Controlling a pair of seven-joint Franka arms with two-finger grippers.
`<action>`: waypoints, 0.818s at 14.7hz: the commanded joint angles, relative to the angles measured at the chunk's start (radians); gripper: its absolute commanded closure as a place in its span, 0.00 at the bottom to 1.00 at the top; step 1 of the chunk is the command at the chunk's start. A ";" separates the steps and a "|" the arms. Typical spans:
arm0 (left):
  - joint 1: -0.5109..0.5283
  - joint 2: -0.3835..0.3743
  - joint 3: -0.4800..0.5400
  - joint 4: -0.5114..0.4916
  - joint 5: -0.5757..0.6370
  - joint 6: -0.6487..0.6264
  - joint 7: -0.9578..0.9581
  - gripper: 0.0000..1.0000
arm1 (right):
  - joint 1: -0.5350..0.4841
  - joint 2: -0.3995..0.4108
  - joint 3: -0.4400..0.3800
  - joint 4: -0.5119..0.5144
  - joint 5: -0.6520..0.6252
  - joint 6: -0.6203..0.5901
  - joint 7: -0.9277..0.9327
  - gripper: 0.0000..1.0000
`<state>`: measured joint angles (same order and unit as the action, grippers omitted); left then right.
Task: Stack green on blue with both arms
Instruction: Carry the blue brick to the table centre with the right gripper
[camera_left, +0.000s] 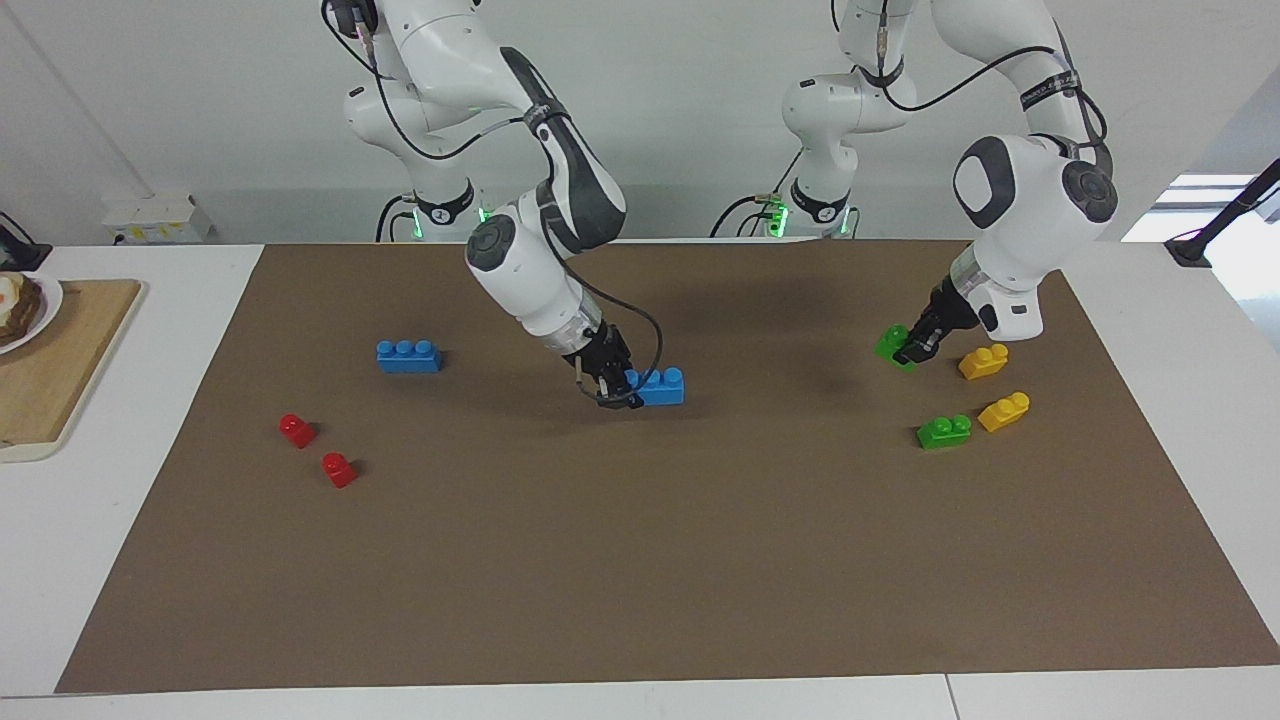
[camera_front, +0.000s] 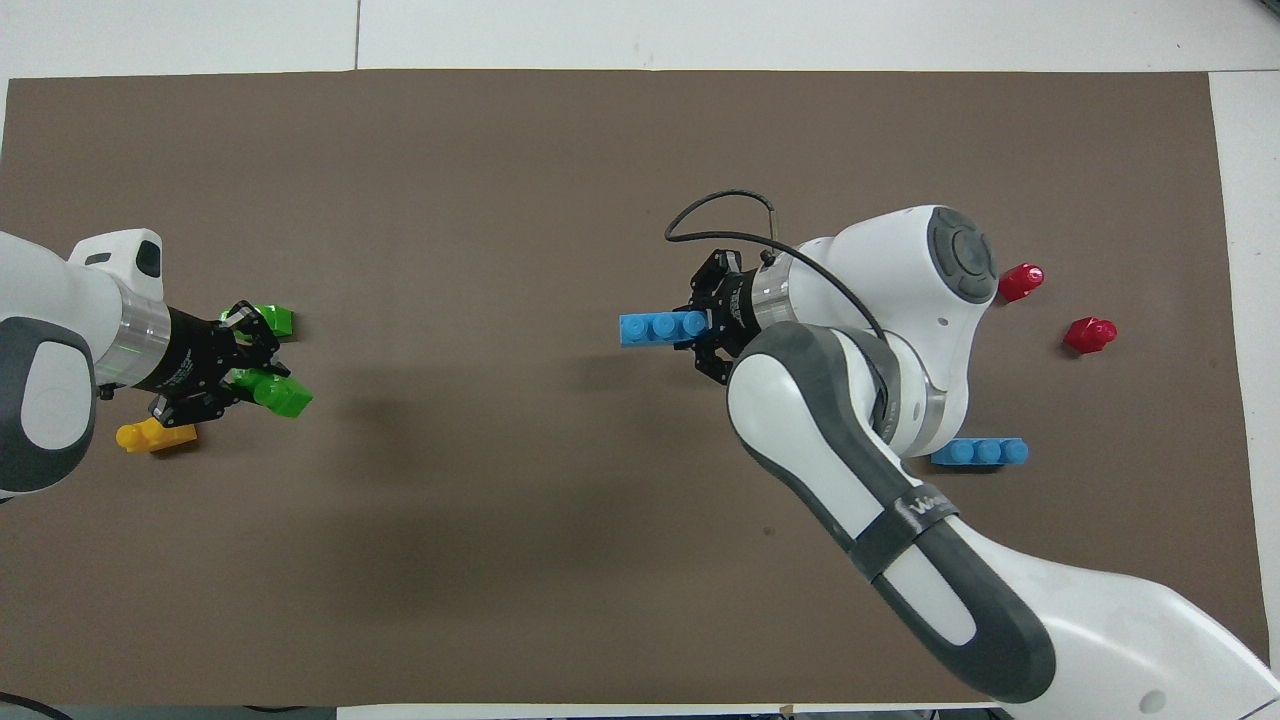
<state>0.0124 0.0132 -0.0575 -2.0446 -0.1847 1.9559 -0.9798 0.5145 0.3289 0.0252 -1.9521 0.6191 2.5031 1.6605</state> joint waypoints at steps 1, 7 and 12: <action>-0.067 0.016 0.007 0.023 -0.010 0.018 -0.217 1.00 | 0.022 0.027 -0.005 -0.007 0.021 0.058 0.028 1.00; -0.190 0.025 0.007 0.023 0.117 0.109 -0.747 1.00 | 0.042 0.062 -0.004 -0.016 0.021 0.111 0.021 1.00; -0.322 0.036 0.007 0.040 0.119 0.155 -1.083 1.00 | 0.045 0.091 0.002 -0.018 0.037 0.143 0.007 1.00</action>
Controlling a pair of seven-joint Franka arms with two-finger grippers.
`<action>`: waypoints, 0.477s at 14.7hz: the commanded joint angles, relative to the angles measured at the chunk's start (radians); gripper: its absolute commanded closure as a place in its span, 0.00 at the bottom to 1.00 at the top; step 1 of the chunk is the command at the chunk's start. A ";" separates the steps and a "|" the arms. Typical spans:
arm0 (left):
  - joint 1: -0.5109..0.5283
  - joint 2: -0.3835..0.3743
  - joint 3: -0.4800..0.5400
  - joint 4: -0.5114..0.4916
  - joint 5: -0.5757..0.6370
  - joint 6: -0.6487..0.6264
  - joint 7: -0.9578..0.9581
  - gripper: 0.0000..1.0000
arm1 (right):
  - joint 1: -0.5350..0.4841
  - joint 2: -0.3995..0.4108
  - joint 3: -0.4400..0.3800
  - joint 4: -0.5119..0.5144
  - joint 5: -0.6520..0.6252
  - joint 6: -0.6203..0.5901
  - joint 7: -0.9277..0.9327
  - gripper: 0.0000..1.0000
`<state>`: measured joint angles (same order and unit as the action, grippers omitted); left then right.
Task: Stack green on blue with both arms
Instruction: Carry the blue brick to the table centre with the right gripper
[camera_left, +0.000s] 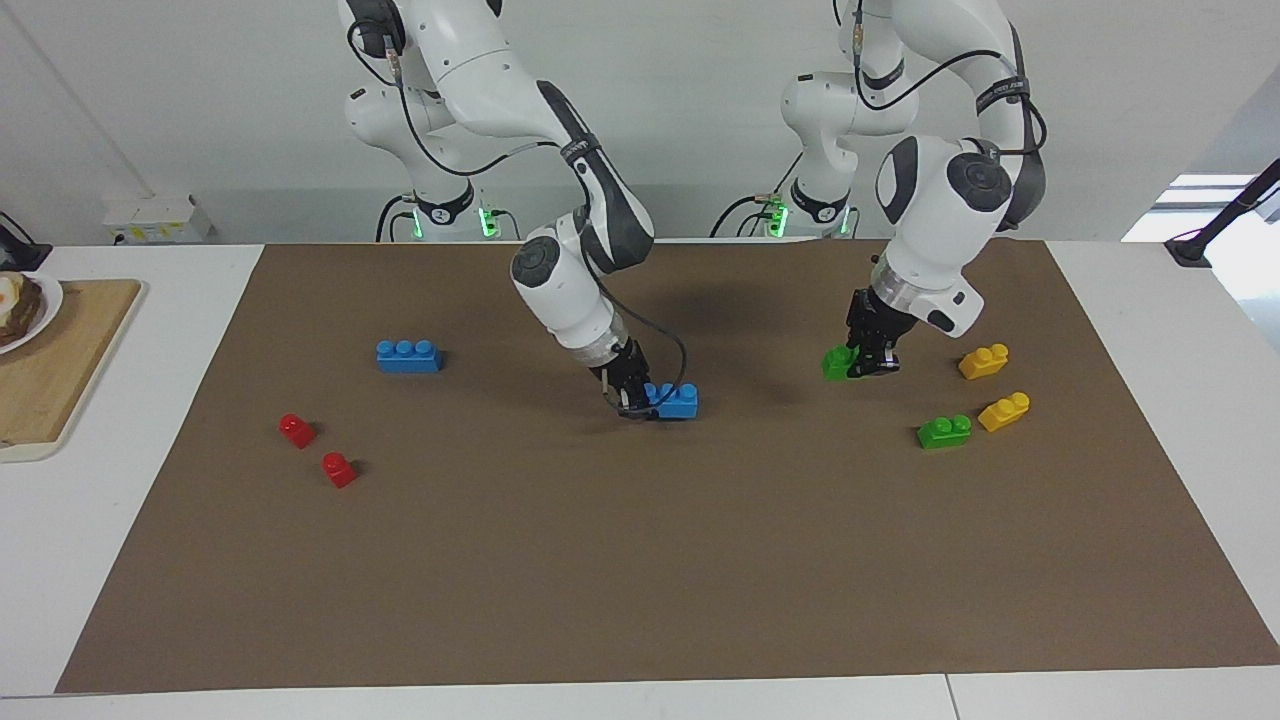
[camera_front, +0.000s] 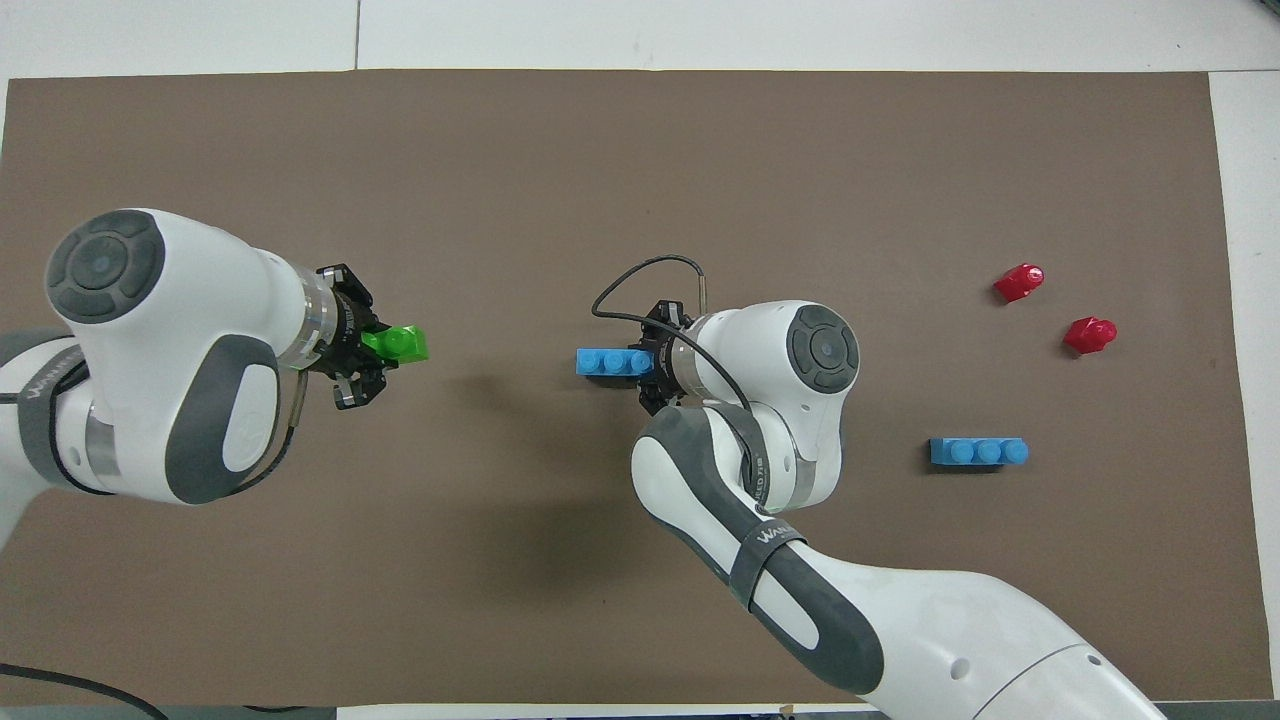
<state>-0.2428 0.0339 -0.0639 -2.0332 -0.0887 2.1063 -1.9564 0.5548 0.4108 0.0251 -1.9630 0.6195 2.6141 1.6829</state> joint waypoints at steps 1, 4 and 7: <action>-0.094 0.017 0.013 0.030 0.023 0.014 -0.158 1.00 | 0.005 0.016 0.003 -0.005 0.046 0.032 -0.038 1.00; -0.145 0.024 0.013 0.036 0.061 0.050 -0.307 1.00 | 0.014 0.022 0.003 -0.008 0.147 0.031 -0.164 1.00; -0.199 0.075 0.013 0.053 0.099 0.060 -0.413 1.00 | 0.020 0.022 0.003 -0.013 0.238 0.032 -0.255 1.00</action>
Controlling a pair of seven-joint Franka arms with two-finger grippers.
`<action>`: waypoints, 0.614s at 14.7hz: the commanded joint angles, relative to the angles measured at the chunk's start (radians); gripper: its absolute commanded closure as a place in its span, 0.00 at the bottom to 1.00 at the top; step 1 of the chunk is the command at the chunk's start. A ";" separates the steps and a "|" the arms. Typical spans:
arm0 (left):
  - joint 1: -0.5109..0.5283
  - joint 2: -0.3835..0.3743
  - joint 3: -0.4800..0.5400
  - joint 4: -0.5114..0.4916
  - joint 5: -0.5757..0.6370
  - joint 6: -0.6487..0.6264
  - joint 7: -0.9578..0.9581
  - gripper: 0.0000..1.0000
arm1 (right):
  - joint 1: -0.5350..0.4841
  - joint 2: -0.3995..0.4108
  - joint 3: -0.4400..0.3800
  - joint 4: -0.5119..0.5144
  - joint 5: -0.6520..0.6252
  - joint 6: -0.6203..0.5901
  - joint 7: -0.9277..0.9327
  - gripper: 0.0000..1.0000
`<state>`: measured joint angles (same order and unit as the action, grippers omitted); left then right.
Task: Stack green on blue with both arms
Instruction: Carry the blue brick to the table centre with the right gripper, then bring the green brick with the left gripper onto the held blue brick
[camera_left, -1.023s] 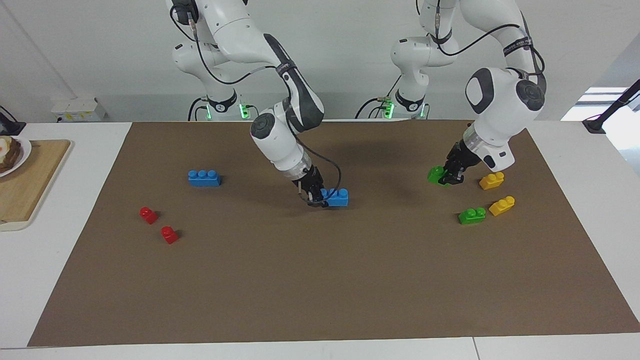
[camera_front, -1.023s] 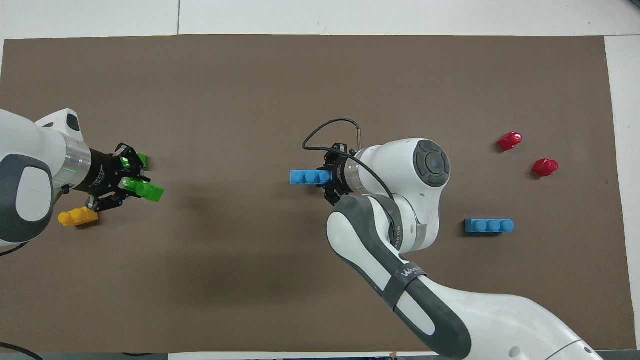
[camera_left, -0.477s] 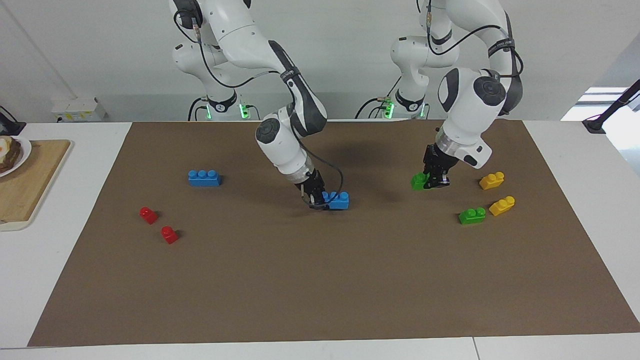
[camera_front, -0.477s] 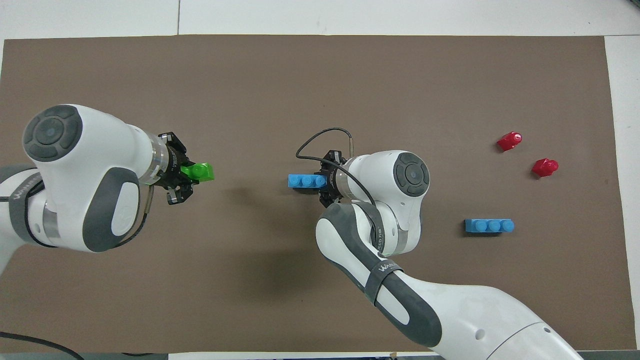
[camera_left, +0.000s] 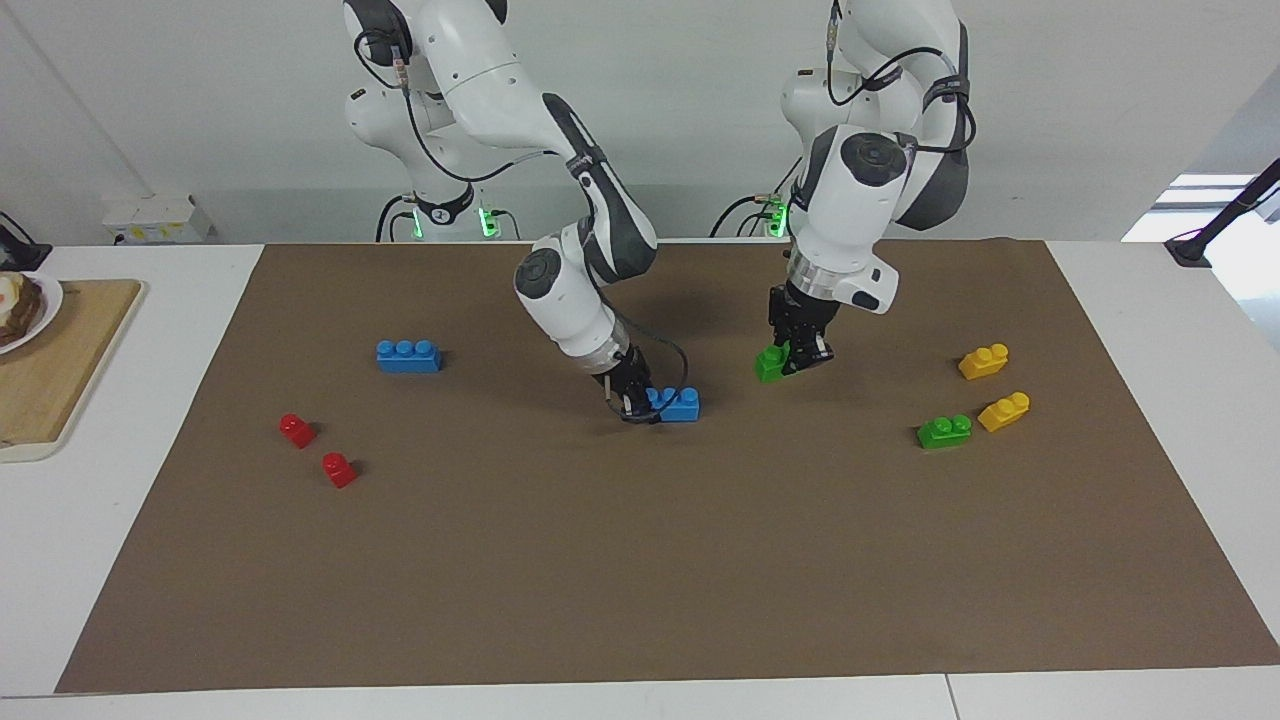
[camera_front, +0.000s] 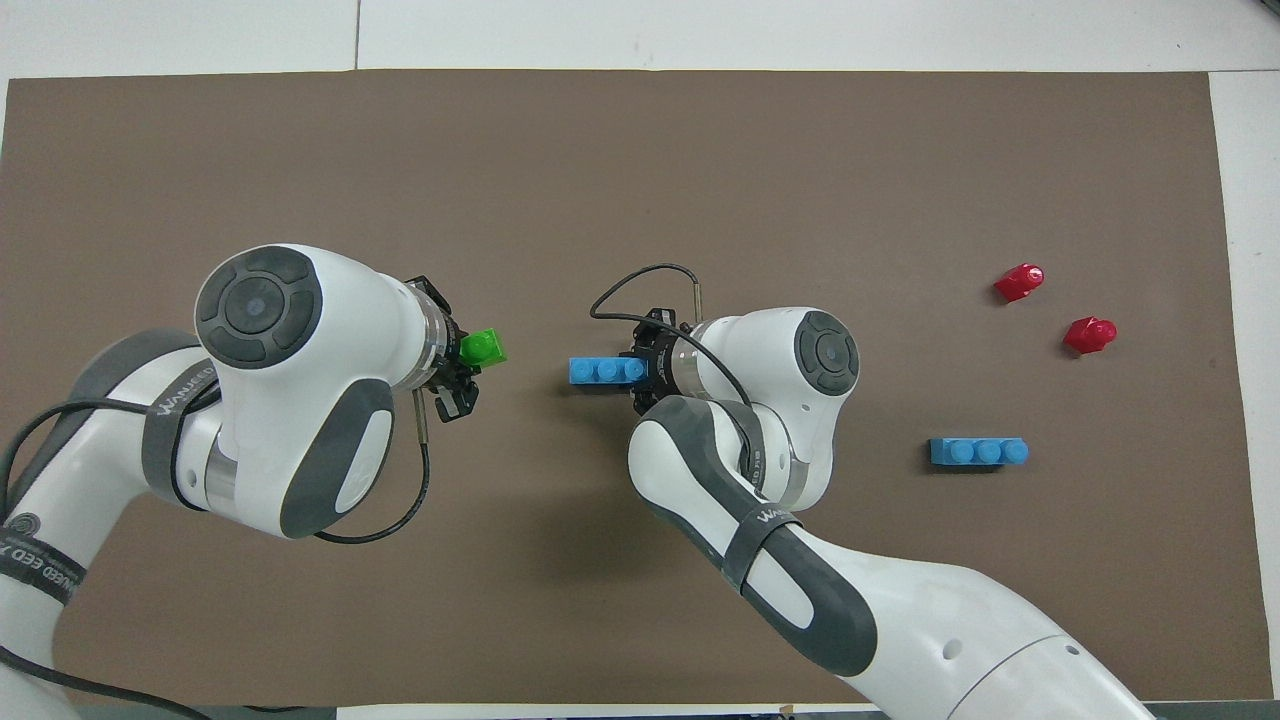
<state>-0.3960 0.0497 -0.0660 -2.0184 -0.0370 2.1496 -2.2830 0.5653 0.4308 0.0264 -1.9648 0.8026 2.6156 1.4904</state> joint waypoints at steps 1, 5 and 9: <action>-0.050 0.080 0.015 0.059 0.084 0.018 -0.149 1.00 | 0.013 0.000 0.000 -0.011 0.055 0.032 -0.062 1.00; -0.069 0.117 0.011 0.073 0.083 0.107 -0.193 1.00 | 0.016 0.000 0.000 -0.017 0.056 0.034 -0.064 1.00; -0.127 0.128 0.003 0.072 0.083 0.104 -0.185 1.00 | 0.016 0.009 0.000 -0.017 0.058 0.044 -0.049 1.00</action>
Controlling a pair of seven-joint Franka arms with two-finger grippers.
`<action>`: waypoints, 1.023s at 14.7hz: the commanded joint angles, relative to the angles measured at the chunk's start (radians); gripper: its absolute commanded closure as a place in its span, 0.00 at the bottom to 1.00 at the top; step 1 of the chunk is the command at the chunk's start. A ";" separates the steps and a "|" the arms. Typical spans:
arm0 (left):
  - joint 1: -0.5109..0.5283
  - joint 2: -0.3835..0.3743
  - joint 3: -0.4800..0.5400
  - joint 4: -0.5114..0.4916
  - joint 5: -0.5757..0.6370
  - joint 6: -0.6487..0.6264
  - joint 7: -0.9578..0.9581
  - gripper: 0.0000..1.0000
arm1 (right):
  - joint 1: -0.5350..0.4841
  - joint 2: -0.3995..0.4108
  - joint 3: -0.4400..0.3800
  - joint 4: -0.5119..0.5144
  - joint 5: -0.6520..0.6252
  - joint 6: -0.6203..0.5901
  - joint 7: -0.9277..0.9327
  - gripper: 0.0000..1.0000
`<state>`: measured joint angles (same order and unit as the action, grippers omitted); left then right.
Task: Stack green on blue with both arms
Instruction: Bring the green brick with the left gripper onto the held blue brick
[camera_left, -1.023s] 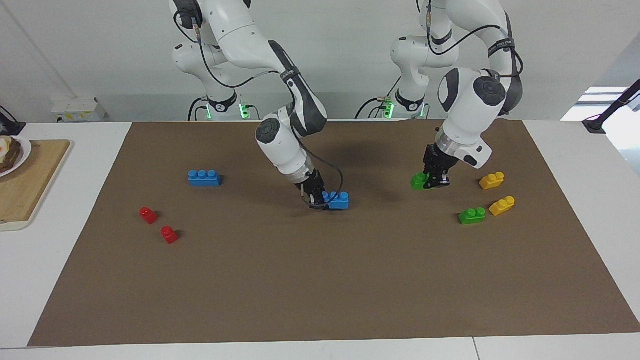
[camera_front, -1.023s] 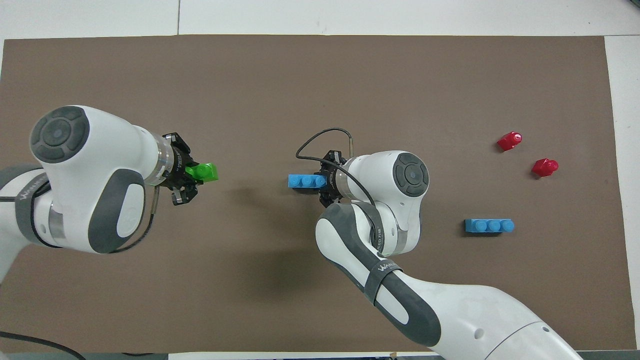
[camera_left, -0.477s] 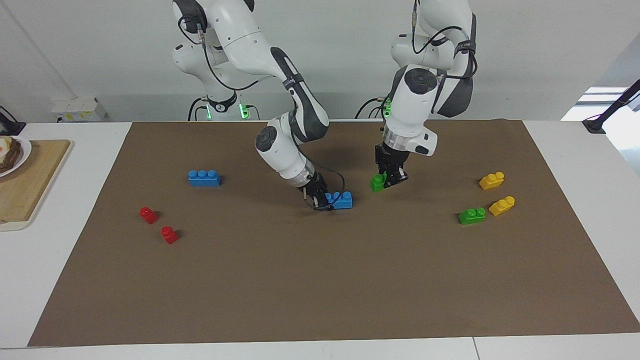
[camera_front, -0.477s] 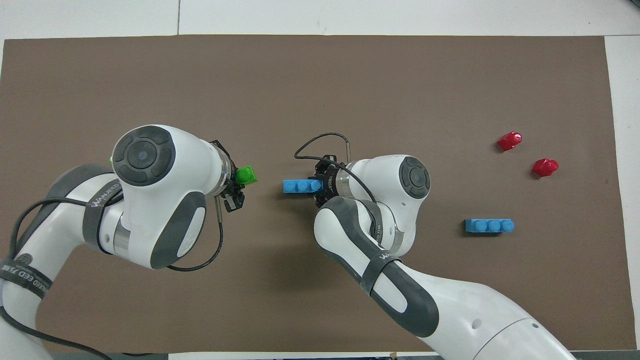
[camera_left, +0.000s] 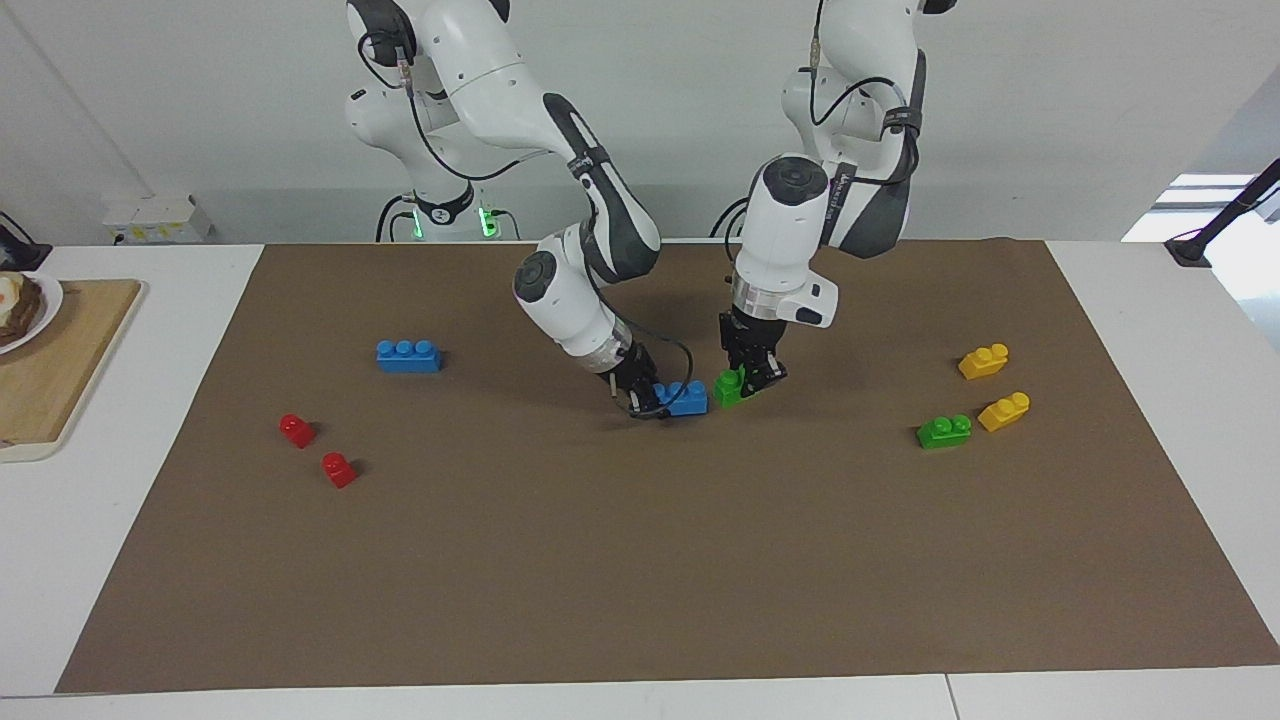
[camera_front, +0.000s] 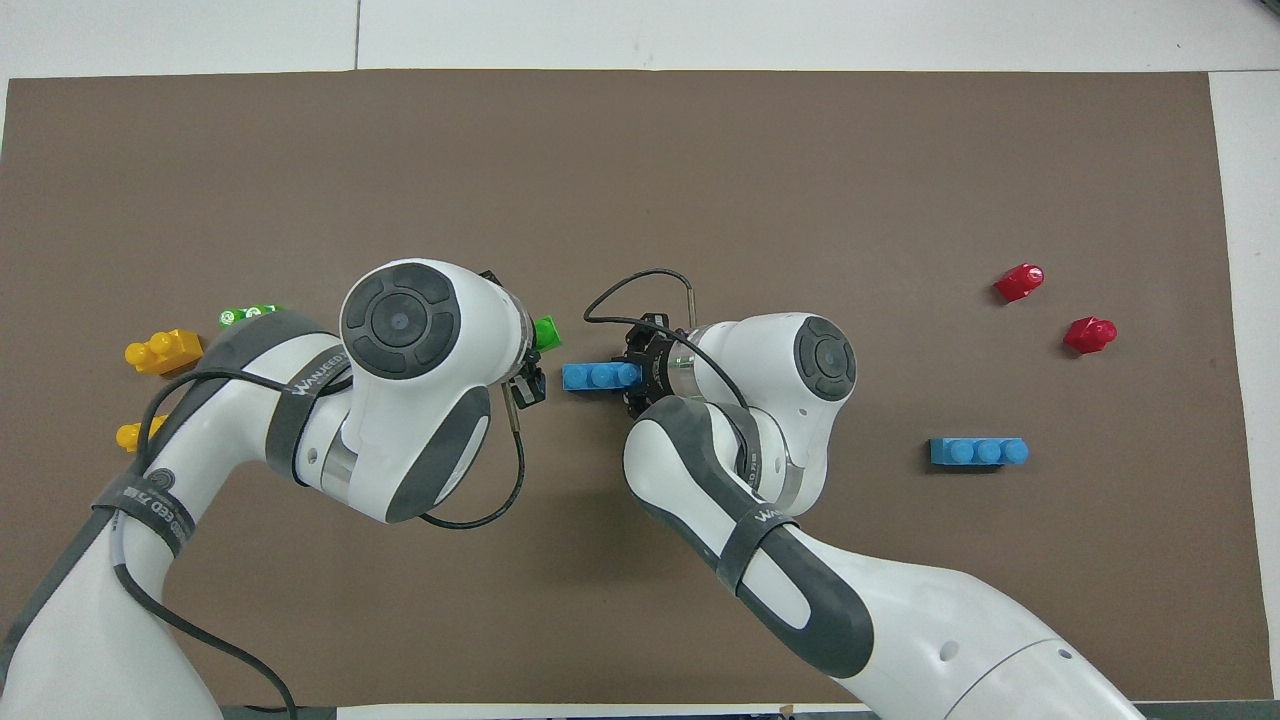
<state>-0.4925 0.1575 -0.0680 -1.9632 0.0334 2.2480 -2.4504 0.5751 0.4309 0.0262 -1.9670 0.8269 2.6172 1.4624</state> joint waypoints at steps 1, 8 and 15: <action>-0.053 0.022 0.004 0.011 0.013 0.007 -0.012 1.00 | 0.005 0.012 0.000 -0.016 0.034 0.044 -0.016 1.00; -0.069 0.033 -0.007 -0.016 -0.035 0.010 0.128 1.00 | -0.001 0.012 0.000 -0.035 0.034 0.058 -0.001 1.00; -0.070 0.046 -0.007 -0.016 -0.067 0.045 0.131 1.00 | -0.003 0.012 0.000 -0.047 0.034 0.073 -0.004 1.00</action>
<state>-0.5572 0.1990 -0.0784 -1.9699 -0.0133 2.2620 -2.3451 0.5751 0.4286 0.0288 -1.9755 0.8448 2.6352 1.4710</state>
